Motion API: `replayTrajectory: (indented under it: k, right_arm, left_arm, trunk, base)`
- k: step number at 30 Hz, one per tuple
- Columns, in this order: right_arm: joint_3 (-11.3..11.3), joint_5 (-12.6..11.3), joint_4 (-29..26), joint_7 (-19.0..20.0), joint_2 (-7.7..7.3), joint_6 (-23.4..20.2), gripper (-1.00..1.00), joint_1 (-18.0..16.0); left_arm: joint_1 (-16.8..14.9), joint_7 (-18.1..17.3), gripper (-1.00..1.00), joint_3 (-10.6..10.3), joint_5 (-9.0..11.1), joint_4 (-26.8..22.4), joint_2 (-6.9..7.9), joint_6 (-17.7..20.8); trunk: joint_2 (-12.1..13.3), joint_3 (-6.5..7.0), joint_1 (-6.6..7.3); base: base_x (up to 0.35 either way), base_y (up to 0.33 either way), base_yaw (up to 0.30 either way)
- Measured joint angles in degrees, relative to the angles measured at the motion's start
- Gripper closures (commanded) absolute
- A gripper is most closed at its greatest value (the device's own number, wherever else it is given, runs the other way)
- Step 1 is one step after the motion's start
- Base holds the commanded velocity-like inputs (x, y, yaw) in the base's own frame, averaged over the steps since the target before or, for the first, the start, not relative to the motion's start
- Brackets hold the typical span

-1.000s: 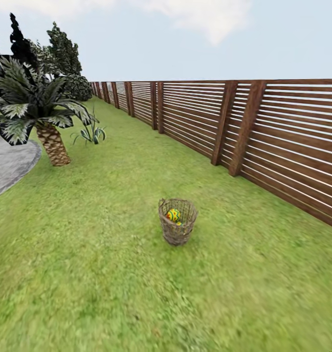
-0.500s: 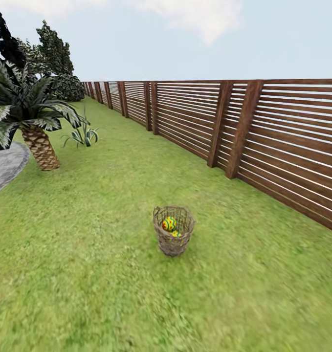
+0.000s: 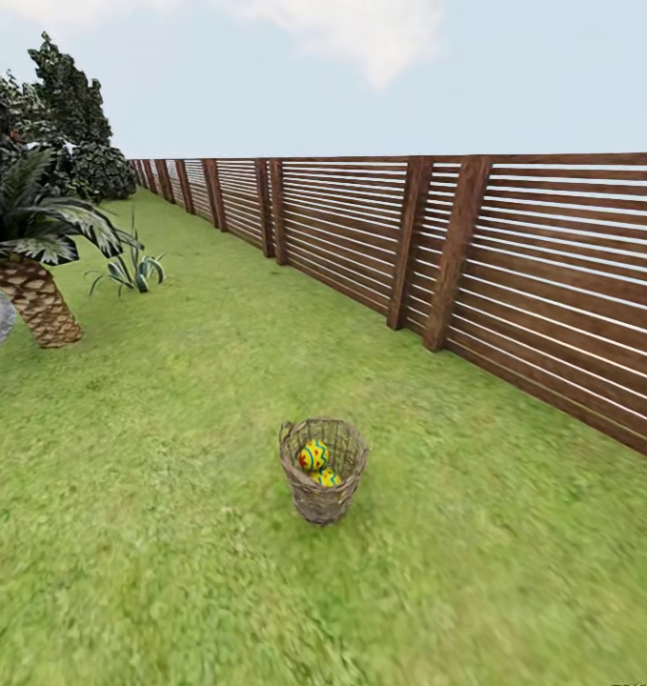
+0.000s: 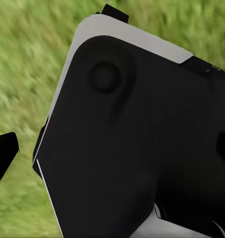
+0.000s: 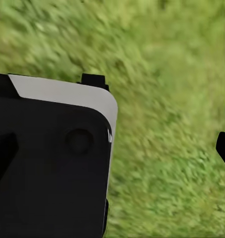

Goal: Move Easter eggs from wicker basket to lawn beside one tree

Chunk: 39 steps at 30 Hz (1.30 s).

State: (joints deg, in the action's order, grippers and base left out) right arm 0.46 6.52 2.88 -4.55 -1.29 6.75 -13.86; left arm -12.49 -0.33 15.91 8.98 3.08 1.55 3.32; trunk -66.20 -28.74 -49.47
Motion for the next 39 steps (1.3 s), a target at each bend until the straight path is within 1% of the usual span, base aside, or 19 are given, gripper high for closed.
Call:
replayTrajectory:
  k: [6, 11, 17, 21, 25, 26, 27, 28, 29, 30, 31, 32, 33, 35, 36, 37, 39]
  right_arm:
    - [0.0, 0.0, 0.0, 0.0, -0.01, 0.0, -1.0, 0.0]
    - [0.1, 0.1, 0.1, 0.0, 0.0, 0.0, -1.0, 0.0]
    - [0.1, 0.2, 0.1, 0.0, 0.17, 0.0, -1.0, 0.0]
    - [0.1, -0.2, 0.0, 0.0, 0.21, -0.1, -1.0, 0.0]
    - [0.1, -0.1, 0.0, 0.0, 0.01, -0.4, -1.0, 0.0]
    - [-0.1, -0.5, -2.0, -0.6, -0.32, -3.8, -1.0, -2.3]
    - [-0.1, -0.6, -3.4, -0.8, -0.33, -7.9, -1.0, -5.5]
    - [-0.3, -0.7, -7.8, -1.2, -0.3, -19.3, -1.0, -9.2]
    - [-0.1, -0.6, -8.8, -1.3, -0.27, -20.8, -1.0, -14.7]
    - [-0.1, -0.5, -9.5, -1.4, -0.24, -21.5, -1.0, -15.2]
    - [-0.2, -0.6, -9.7, -1.5, -0.24, -21.8, -1.0, -15.4]
    - [-0.1, -0.6, -10.2, -1.8, -0.24, -22.1, -1.0, -16.7]
    - [-0.2, -0.6, -10.6, -2.3, -0.22, -22.4, -1.0, -18.9]
    - [-0.2, -0.6, -10.9, -2.8, -0.16, -22.7, -1.0, -22.2]
    - [-0.2, -0.7, -10.9, -3.0, -0.14, -22.8, -1.0, -23.7]
    - [-0.2, -0.7, -11.0, -3.2, -0.13, -22.9, -1.0, -25.0]
    - [-0.2, -0.7, -11.0, -3.8, -0.12, -23.6, -1.0, -27.4]
  left_arm:
    - [0.0, 0.0, -1.0, 0.0, 0.0, 0.0, 0.01, 0.0]
    - [0.0, 0.0, -1.0, 0.0, 0.0, 0.0, -0.02, 0.0]
    - [0.0, 0.0, -1.0, -0.1, 0.0, 0.0, -0.07, 0.0]
    - [0.0, -0.1, -1.0, -0.1, -0.1, -0.1, -0.27, 0.0]
    - [0.0, -0.1, -1.0, 0.0, 0.0, -0.1, -0.24, 0.0]
    - [0.1, 0.0, -1.0, 0.3, 0.2, -0.9, 0.55, 0.0]
    - [0.0, 0.0, -1.0, 0.5, 0.2, -1.1, 1.58, 0.0]
    - [0.0, -0.1, -1.0, 4.7, 0.2, -2.5, 4.15, 0.0]
    - [0.0, -0.1, -1.0, 6.2, 0.2, -3.3, 4.84, -0.1]
    - [0.0, -0.1, -1.0, 7.4, 0.2, -4.3, 5.07, -0.2]
    - [0.0, -0.1, -1.0, 7.9, 0.2, -4.9, 5.15, -0.1]
    - [-0.1, -0.1, -1.0, 8.5, 0.1, -6.4, 5.32, 0.1]
    - [-0.2, -0.1, -1.0, 9.1, 0.1, -9.3, 5.83, 0.4]
    - [-0.5, 0.0, -1.0, 9.4, 0.0, -13.9, 7.3, 1.3]
    - [-0.8, 0.0, -1.0, 9.4, 0.0, -16.2, 7.99, 2.5]
    - [-1.5, 0.0, -1.0, 9.4, 0.0, -18.5, 8.48, 4.5]
    - [-3.8, 0.1, -1.0, 9.2, 0.0, -24.0, 8.98, 11.0]
  trunk:
    - [0.0, 0.0, 0.0]
    - [0.0, 0.0, -0.01]
    - [0.0, 0.0, -0.03]
    - [0.0, 0.0, -0.03]
    - [0.0, 0.0, -0.03]
    - [0.0, 0.01, -0.04]
    - [0.0, 0.01, -0.03]
    - [0.0, -0.01, -0.03]
    - [0.0, 0.01, -0.03]
    - [0.0, 0.02, -0.03]
    - [0.0, 0.01, -0.03]
    - [0.0, 0.02, -0.03]
    - [0.0, 0.02, -0.03]
    - [0.0, 0.02, -0.03]
    - [0.0, 0.02, -0.03]
    - [0.0, 0.02, -0.03]
    - [0.0, 0.03, -0.03]
  base:
    - [0.283, 0.156, -0.249]
    - [0.225, 0.157, -0.019]
    - [0.033, 0.022, -0.001]
    - [0.002, 0.001, 0.0]
    - [0.0, 0.0, 0.0]
    - [0.0, 0.0, 0.0]
    - [0.0, 0.0, 0.0]
    - [0.0, 0.0, 0.0]
    - [0.0, 0.0, 0.0]
    - [0.0, 0.0, 0.0]
    - [0.0, 0.0, 0.0]
    - [0.0, 0.0, 0.0]
    - [0.0, 0.0, 0.0]
    - [0.0, 0.0, 0.0]
    - [0.0, 0.0, 0.0]
    - [0.0, 0.0, 0.0]
    - [0.0, 0.0, 0.0]
